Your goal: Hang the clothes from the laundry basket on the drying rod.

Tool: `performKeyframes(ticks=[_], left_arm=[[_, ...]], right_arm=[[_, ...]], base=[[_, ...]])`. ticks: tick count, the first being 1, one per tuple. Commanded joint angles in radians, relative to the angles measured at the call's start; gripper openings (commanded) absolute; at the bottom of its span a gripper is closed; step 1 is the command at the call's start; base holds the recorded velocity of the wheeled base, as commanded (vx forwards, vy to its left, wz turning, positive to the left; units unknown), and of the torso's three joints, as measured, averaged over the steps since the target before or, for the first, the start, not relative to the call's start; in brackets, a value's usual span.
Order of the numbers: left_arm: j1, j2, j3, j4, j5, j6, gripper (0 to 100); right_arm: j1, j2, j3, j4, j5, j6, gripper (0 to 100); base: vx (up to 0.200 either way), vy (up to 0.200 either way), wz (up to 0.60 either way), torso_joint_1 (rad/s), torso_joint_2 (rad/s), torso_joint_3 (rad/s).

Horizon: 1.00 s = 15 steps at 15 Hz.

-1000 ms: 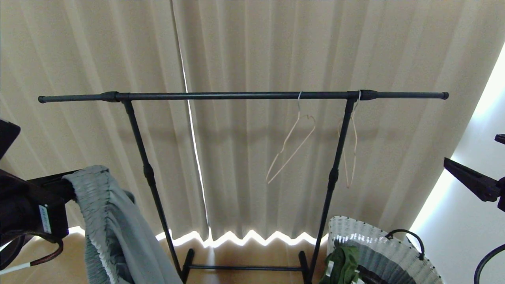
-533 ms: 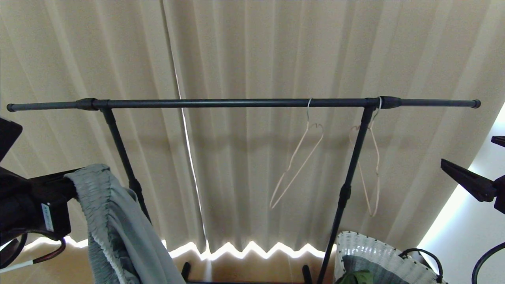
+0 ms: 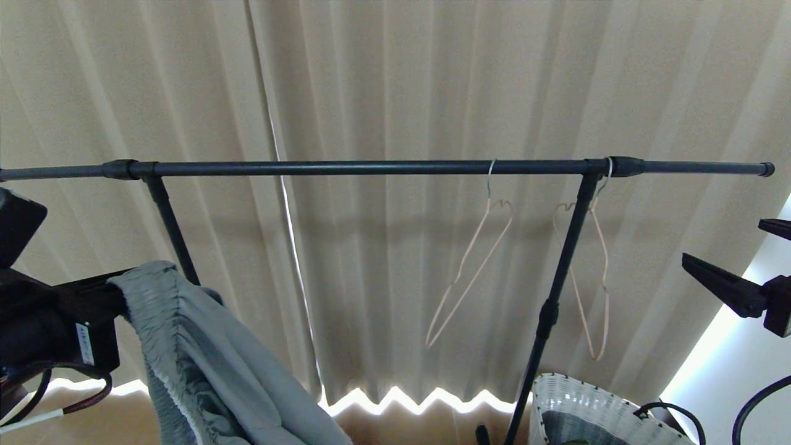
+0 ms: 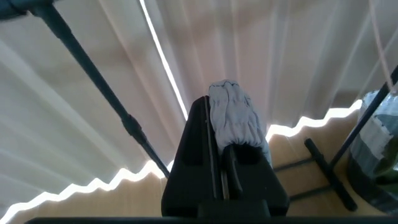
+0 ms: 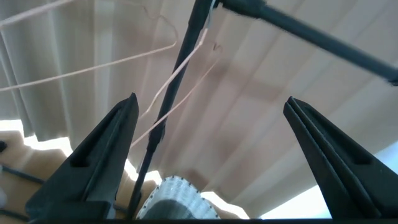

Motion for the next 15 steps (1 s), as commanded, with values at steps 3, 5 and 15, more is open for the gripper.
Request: performKeyframes(ticks=[3, 5, 15], left_arm=[[0.032, 0.027, 0.010, -0.001, -0.001, -0.002, 0], [0.038, 0.027, 0.023, -0.001, -0.001, -0.002, 0], [0.034, -0.013, 0.227, -0.234, -0.045, -0.005, 0]], right_arm=[[0.001, 0.025, 0.006, 0.001, -0.001, 0.005, 100], [0.001, 0.047, 0.000, -0.001, 0.001, 0.045, 100], [0.148, 0.186, -0.212, 0.332, -0.059, 0.318, 100]], base=[[0.000, 0.000, 0.00, 0.000, 0.00, 0.000], [0.000, 0.000, 0.00, 0.000, 0.00, 0.000], [0.000, 0.000, 0.00, 0.000, 0.00, 0.000]])
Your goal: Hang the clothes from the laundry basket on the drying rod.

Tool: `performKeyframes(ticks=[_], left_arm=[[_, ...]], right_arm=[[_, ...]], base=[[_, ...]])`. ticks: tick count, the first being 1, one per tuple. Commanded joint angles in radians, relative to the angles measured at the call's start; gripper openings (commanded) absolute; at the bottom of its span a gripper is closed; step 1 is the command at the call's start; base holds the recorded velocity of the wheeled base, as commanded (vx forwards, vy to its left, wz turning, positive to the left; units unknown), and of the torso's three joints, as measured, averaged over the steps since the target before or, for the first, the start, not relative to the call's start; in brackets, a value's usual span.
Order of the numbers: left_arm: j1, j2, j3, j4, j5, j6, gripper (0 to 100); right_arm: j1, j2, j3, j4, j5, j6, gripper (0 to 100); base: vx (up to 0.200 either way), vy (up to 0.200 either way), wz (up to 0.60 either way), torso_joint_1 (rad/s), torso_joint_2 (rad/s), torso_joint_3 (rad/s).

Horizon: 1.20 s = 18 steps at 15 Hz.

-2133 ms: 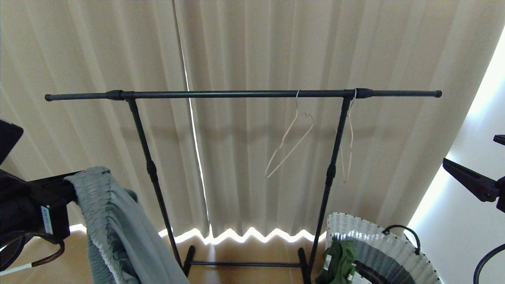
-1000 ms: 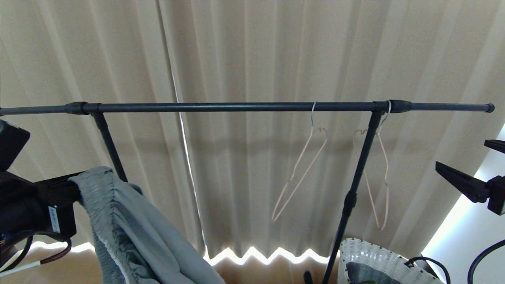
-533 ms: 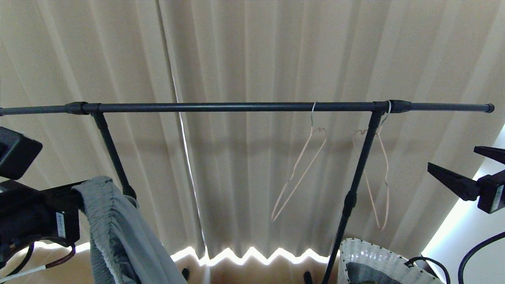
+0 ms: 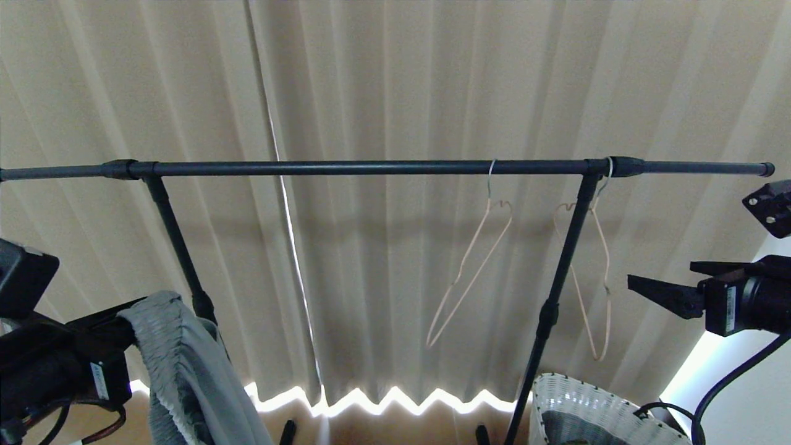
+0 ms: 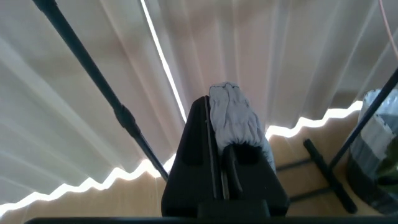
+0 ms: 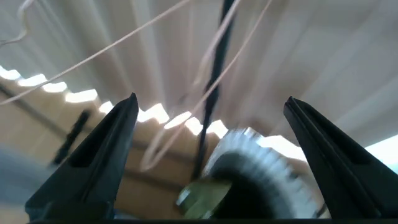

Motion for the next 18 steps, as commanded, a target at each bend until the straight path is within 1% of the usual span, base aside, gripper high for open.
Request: performKeyframes(ticks=[1, 2, 3, 4, 5, 7, 8, 9, 11, 15, 18], left_arm=[[-0.003, -0.025, 0.016, -0.002, -0.002, 0.003, 0], [-0.003, -0.030, 0.016, -0.002, -0.009, 0.003, 0], [-0.001, -0.030, 0.008, -0.004, -0.037, -0.003, 0], [0.003, -0.030, -0.001, -0.004, -0.072, -0.005, 0], [0.003, -0.028, -0.004, -0.002, -0.083, -0.005, 0], [0.003, -0.021, -0.009, -0.002, -0.083, -0.005, 0], [0.003, -0.021, -0.009, -0.002, -0.083, -0.005, 0], [0.003, -0.021, -0.009, -0.002, -0.083, -0.005, 0], [0.003, -0.021, -0.006, -0.002, -0.083, -0.006, 0], [0.003, -0.021, -0.006, -0.002, -0.083, -0.006, 0], [0.003, -0.021, -0.004, -0.002, -0.083, -0.006, 0]], right_arm=[[0.055, 0.060, -0.084, 0.064, -0.048, 0.041, 100], [0.075, 0.103, -0.098, 0.063, -0.092, 0.061, 100], [0.091, 0.147, -0.106, 0.056, -0.138, 0.078, 100], [0.111, 0.196, -0.120, 0.055, -0.206, 0.102, 100], [0.128, 0.228, -0.126, 0.052, -0.252, 0.128, 100], [0.148, 0.290, -0.149, 0.052, -0.325, 0.179, 100], [0.150, 0.311, -0.158, 0.052, -0.351, 0.191, 100], [0.151, 0.351, -0.176, 0.040, -0.393, 0.202, 100], [0.160, 0.368, -0.164, -0.023, -0.404, 0.202, 100], [0.171, 0.369, -0.152, -0.029, -0.404, 0.202, 100], [0.170, 0.371, -0.150, -0.029, -0.425, 0.200, 100]], base=[[0.000, 0.000, 0.00, 0.000, 0.00, 0.000], [0.000, 0.000, 0.00, 0.000, 0.00, 0.000], [0.000, 0.000, 0.00, 0.000, 0.00, 0.000], [0.000, 0.000, 0.00, 0.000, 0.00, 0.000], [0.000, 0.000, 0.00, 0.000, 0.00, 0.000], [0.000, 0.000, 0.00, 0.000, 0.00, 0.000], [0.000, 0.000, 0.00, 0.000, 0.00, 0.000], [0.000, 0.000, 0.00, 0.000, 0.00, 0.000], [0.000, 0.000, 0.00, 0.000, 0.00, 0.000], [0.000, 0.000, 0.00, 0.000, 0.00, 0.000], [0.000, 0.000, 0.00, 0.000, 0.00, 0.000]])
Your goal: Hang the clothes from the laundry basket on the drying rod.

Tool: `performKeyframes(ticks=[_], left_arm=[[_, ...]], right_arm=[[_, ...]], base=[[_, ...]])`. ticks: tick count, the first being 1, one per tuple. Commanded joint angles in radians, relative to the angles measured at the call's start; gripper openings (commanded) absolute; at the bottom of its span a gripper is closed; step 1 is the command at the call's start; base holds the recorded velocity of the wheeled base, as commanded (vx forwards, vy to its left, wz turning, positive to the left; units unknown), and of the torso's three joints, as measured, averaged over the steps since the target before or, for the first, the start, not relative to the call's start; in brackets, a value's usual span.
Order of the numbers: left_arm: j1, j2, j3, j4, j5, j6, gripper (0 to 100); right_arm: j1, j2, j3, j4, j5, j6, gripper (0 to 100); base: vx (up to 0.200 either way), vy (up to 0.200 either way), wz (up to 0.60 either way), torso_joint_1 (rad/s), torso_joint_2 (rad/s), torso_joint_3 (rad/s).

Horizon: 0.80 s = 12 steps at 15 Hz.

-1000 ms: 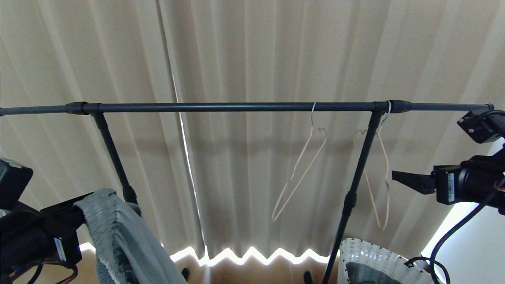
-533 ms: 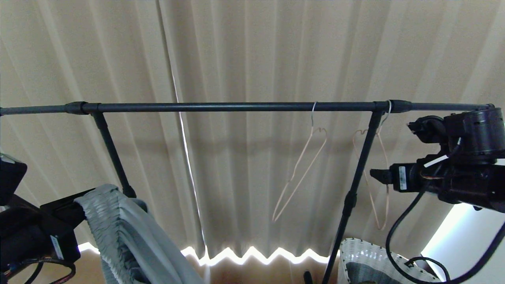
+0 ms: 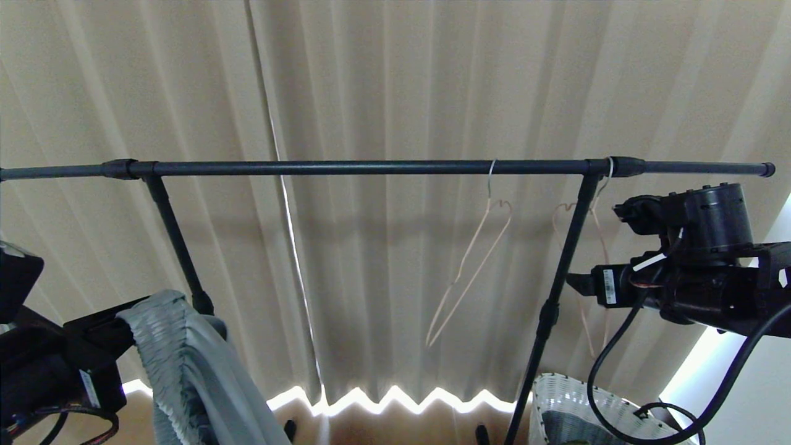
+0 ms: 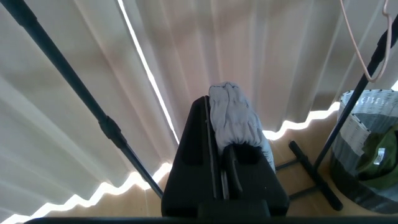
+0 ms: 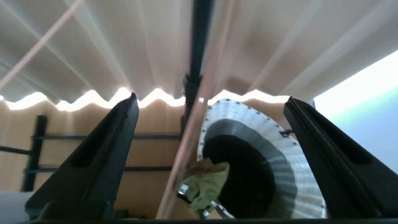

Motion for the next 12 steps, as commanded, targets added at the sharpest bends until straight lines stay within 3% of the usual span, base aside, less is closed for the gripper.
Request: performKeyframes(ticks=[1, 7, 8, 12], left_arm=[[0.000, 0.002, 0.000, 0.000, 0.000, 0.000, 0], [0.000, 0.002, 0.000, 0.000, 0.000, 0.000, 0], [0.000, 0.002, 0.002, 0.000, 0.000, 0.000, 0], [0.000, 0.003, 0.003, 0.000, 0.000, 0.000, 0]], right_arm=[[0.000, 0.009, 0.000, 0.000, -0.007, 0.001, 100], [-0.003, 0.008, 0.000, -0.006, -0.027, 0.001, 100], [-0.005, 0.006, 0.000, -0.006, -0.029, 0.001, 0], [-0.008, -0.021, 0.002, -0.004, -0.050, -0.001, 0]], base=[[0.000, 0.000, 0.00, 0.000, 0.00, 0.000], [0.000, 0.000, 0.00, 0.000, 0.00, 0.000], [0.000, 0.000, 0.00, 0.000, 0.00, 0.000], [0.000, 0.000, 0.00, 0.000, 0.00, 0.000]])
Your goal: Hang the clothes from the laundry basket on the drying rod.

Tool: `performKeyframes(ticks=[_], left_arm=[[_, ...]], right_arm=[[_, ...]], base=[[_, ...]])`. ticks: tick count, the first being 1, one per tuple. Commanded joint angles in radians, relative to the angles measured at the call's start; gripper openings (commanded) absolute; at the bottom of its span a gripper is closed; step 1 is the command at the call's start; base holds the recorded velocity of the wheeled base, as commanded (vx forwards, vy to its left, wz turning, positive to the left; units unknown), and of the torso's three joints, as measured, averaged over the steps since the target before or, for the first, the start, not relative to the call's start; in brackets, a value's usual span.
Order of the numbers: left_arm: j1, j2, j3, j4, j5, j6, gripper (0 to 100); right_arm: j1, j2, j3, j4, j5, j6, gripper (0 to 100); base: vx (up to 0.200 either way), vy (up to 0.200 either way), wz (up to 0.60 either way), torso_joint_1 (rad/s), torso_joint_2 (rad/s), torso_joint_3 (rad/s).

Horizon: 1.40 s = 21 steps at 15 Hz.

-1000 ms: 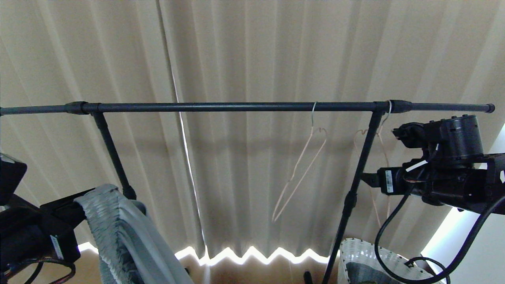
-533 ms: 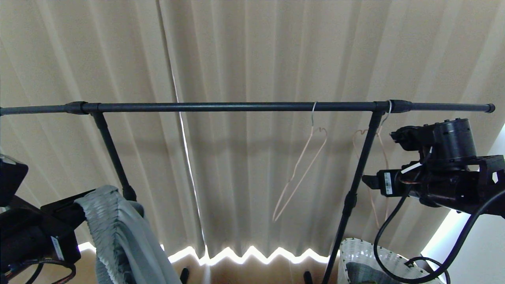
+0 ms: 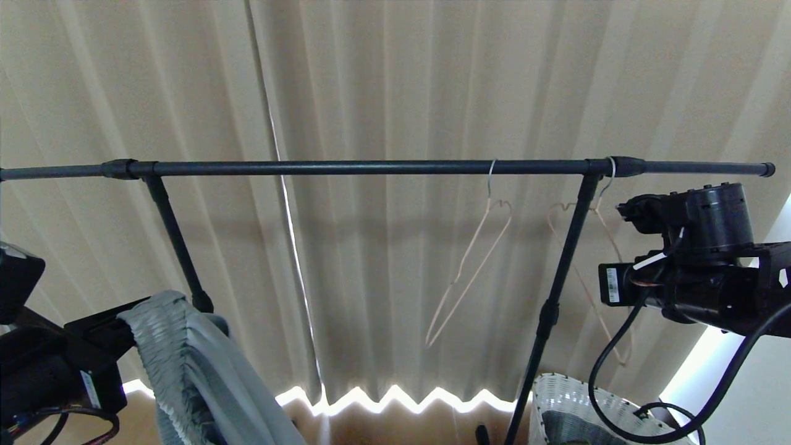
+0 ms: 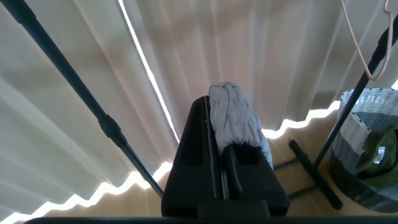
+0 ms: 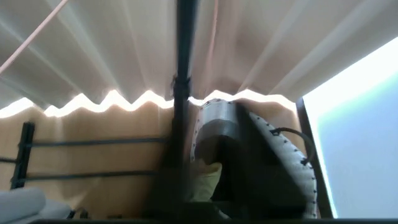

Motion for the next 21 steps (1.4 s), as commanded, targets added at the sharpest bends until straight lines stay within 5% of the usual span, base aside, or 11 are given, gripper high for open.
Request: performKeyframes(ticks=[1, 13, 21], left_arm=[[0.000, 0.003, 0.000, 0.000, 0.000, 0.001, 0], [0.000, 0.009, 0.004, 0.000, 0.000, 0.004, 0], [0.001, 0.007, 0.005, 0.000, 0.002, 0.009, 0]], right_arm=[[-0.003, -0.023, 0.000, 0.000, -0.003, -0.002, 0], [-0.083, -0.171, 0.003, -0.034, -0.015, -0.017, 0], [-0.086, -0.305, 0.113, -0.037, -0.008, -0.054, 0]], base=[[0.000, 0.000, 0.00, 0.000, 0.00, 0.000], [0.000, 0.000, 0.00, 0.000, 0.00, 0.000], [0.000, 0.000, 0.00, 0.000, 0.00, 0.000]])
